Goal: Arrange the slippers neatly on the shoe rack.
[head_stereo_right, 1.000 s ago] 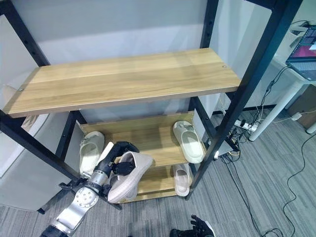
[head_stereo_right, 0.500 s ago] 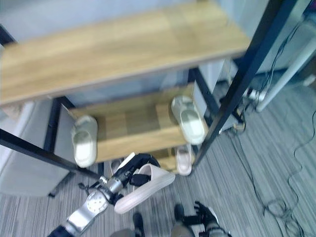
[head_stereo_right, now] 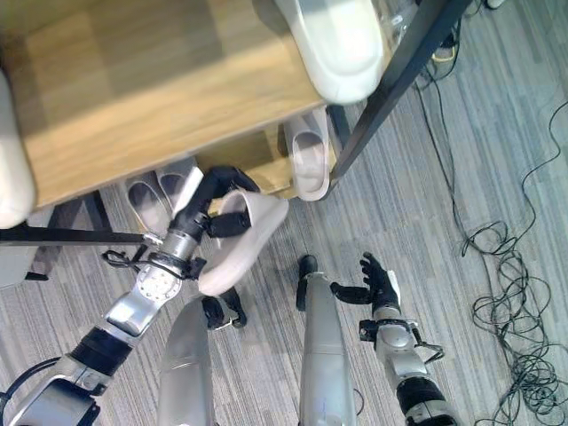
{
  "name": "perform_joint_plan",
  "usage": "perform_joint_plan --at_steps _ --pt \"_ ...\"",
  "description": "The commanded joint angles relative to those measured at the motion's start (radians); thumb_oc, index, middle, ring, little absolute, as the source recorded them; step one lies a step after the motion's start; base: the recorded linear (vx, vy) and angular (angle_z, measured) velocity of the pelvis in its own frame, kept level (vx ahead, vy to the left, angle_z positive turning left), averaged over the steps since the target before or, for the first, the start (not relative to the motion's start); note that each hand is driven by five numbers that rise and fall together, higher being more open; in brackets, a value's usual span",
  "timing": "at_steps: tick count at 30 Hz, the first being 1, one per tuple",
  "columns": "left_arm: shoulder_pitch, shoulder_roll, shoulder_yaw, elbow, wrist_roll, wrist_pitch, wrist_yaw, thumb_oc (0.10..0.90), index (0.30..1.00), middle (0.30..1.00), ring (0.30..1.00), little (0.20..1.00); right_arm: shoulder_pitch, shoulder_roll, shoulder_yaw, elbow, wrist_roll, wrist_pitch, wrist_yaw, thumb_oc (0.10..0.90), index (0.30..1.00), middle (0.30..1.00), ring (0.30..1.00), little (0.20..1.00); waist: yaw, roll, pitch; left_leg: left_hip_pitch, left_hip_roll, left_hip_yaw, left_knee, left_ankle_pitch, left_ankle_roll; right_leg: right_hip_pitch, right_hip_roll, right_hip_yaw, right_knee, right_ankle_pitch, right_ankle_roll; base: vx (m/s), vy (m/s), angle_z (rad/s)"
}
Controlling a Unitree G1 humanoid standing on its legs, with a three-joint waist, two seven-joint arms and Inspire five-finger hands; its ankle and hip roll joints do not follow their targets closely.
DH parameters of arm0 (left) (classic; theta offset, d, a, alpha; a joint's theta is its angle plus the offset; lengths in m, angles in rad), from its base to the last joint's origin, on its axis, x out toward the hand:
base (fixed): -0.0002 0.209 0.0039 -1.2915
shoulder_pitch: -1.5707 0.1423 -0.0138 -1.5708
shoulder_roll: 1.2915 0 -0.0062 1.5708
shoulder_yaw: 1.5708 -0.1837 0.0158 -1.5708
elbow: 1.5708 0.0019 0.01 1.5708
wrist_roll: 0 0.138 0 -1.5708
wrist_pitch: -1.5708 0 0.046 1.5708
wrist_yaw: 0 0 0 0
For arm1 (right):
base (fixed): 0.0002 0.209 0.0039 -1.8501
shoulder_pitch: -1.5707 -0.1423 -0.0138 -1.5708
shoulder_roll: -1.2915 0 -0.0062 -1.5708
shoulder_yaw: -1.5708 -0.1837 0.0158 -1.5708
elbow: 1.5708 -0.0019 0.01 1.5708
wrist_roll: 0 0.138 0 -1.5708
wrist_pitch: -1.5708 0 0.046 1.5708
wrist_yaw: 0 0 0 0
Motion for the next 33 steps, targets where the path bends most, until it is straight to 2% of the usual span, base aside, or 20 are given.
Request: perform_joint_plan --at_steps 1,5,8,9,10,13,15,16,18,19,25,28,33 --pt "-0.101 0.012 0.052 -0.108 0.071 -0.091 0.132 0.400 0.300 0.300 0.300 0.300 0.055 -0.018 -0.014 -0.100 0.015 -0.083 -0.036 0.800 0.900 0.900 0.900 0.900 -0.006 0.018 -0.121 -0.165 0.005 -0.125 0.092 -0.027 0.007 -0.064 -0.059 -0.009 0.127 -0.178 0.047 0.04 -0.001 0.04" --pt "-0.183 0.058 0.078 -0.133 0.104 -0.076 0.229 0.400 0.300 0.300 0.300 0.300 0.049 -0.045 -0.031 -0.191 0.024 -0.107 -0.055 0.800 0.900 0.900 0.900 0.900 -0.010 0.014 -0.104 -0.331 -0.002 -0.174 0.339 -0.104 0.013 -0.238 -0.071 0.006 0.395 -0.269 0.040 0.12 -0.017 0.06" --pt "-0.245 0.092 0.085 -0.132 0.079 -0.073 0.274 0.400 0.300 0.300 0.300 0.300 0.040 -0.071 -0.044 -0.261 0.027 -0.112 -0.064 0.800 0.900 0.900 0.900 0.900 -0.018 0.012 -0.081 -0.456 -0.004 -0.206 0.533 -0.163 0.014 -0.361 -0.077 0.031 0.604 -0.333 0.036 0.15 -0.006 0.10" --pt "-0.247 0.092 0.085 -0.132 0.078 -0.073 0.275 0.400 0.300 0.300 0.300 0.300 0.040 -0.071 -0.044 -0.262 0.027 -0.111 -0.064 0.800 0.900 0.900 0.900 0.900 -0.018 0.012 -0.083 -0.461 -0.004 -0.208 0.538 -0.166 0.014 -0.367 -0.078 0.032 0.608 -0.336 0.037 0.15 -0.006 0.06" --pt "-0.284 0.123 0.081 -0.122 0.079 -0.060 0.305 0.400 0.300 0.300 0.300 0.300 0.042 -0.093 -0.046 -0.315 0.023 -0.118 -0.065 0.800 0.900 0.900 0.900 0.900 -0.024 0.010 -0.057 -0.499 -0.007 -0.229 0.625 -0.188 0.014 -0.396 -0.079 0.049 0.704 -0.366 0.028 0.13 -0.006 0.01" --pt "-0.338 0.163 0.071 -0.097 0.083 -0.046 0.350 0.400 0.300 0.300 0.300 0.300 0.059 -0.123 -0.057 -0.389 0.018 -0.121 -0.062 0.800 0.900 0.900 0.900 0.900 -0.035 0.007 0.023 -0.500 -0.014 -0.273 0.764 -0.245 0.010 -0.397 -0.082 0.089 0.863 -0.427 0.021 0.14 0.003 0.07" --pt "-0.356 0.178 0.055 -0.076 0.088 -0.036 0.370 0.400 0.300 0.300 0.300 0.300 0.077 -0.133 -0.056 -0.410 0.022 -0.118 -0.060 0.800 0.900 0.900 0.900 0.900 -0.039 0.001 0.024 -0.500 -0.015 -0.283 0.810 -0.270 0.007 -0.397 -0.081 0.107 0.914 -0.450 0.023 0.12 0.017 0.00" --pt "-0.385 0.201 0.031 -0.041 0.096 -0.026 0.392 0.400 0.300 0.300 0.300 0.300 0.100 -0.161 -0.052 -0.459 0.018 -0.122 -0.057 0.800 0.900 0.900 0.900 0.900 -0.044 0.001 0.024 -0.500 -0.014 -0.297 0.874 -0.296 0.009 -0.397 -0.082 0.127 0.983 -0.479 0.022 0.08 0.021 0.01" --pt "-0.386 0.200 0.026 -0.037 0.096 -0.028 0.395 0.400 0.300 0.300 0.300 0.300 0.105 -0.161 -0.054 -0.463 0.018 -0.120 -0.056 0.800 0.900 0.900 0.900 0.900 -0.042 0.000 0.024 -0.500 -0.014 -0.299 0.882 -0.302 0.008 -0.397 -0.081 0.129 0.991 -0.485 0.023 0.06 0.028 -0.01" --pt "-0.413 0.230 -0.010 0.010 0.087 -0.018 0.413 0.400 0.300 0.300 0.300 0.300 0.130 -0.201 -0.040 -0.516 0.014 -0.122 -0.052 0.800 0.900 0.900 0.900 0.900 -0.054 -0.001 0.024 -0.500 -0.009 -0.313 0.963 -0.337 0.014 -0.397 -0.077 0.159 1.067 -0.514 0.022 0.05 0.041 -0.04" --pt "-0.530 0.254 -0.115 0.175 0.062 0.002 0.431 0.400 0.300 0.300 0.300 0.300 0.165 -0.259 -0.010 -0.577 0.008 -0.123 -0.031 0.800 0.900 0.900 0.900 0.900 -0.088 -0.018 0.024 -0.500 -0.001 -0.308 1.069 -0.386 0.021 -0.397 -0.079 0.212 1.164 -0.559 0.028 0.03 0.018 -0.02" --pt "-0.597 0.258 -0.161 0.266 0.060 0.011 0.422 0.400 0.300 0.300 0.300 0.300 0.172 -0.278 -0.008 -0.579 0.010 -0.123 -0.020 0.800 0.900 0.900 0.900 0.900 -0.105 -0.029 0.024 -0.500 0.009 -0.295 1.092 -0.398 0.021 -0.397 -0.081 0.231 1.186 -0.571 0.036 0.01 0.002 0.02" --pt "-0.704 0.250 -0.234 0.395 0.071 0.029 0.396 0.400 0.300 0.300 0.300 0.300 0.165 -0.296 -0.007 -0.584 0.019 -0.127 -0.003 0.800 0.900 0.900 0.900 0.900 -0.129 -0.028 0.024 -0.500 0.015 -0.276 1.109 -0.404 0.022 -0.397 -0.078 0.255 1.207 -0.584 0.046 0.01 0.010 0.02"
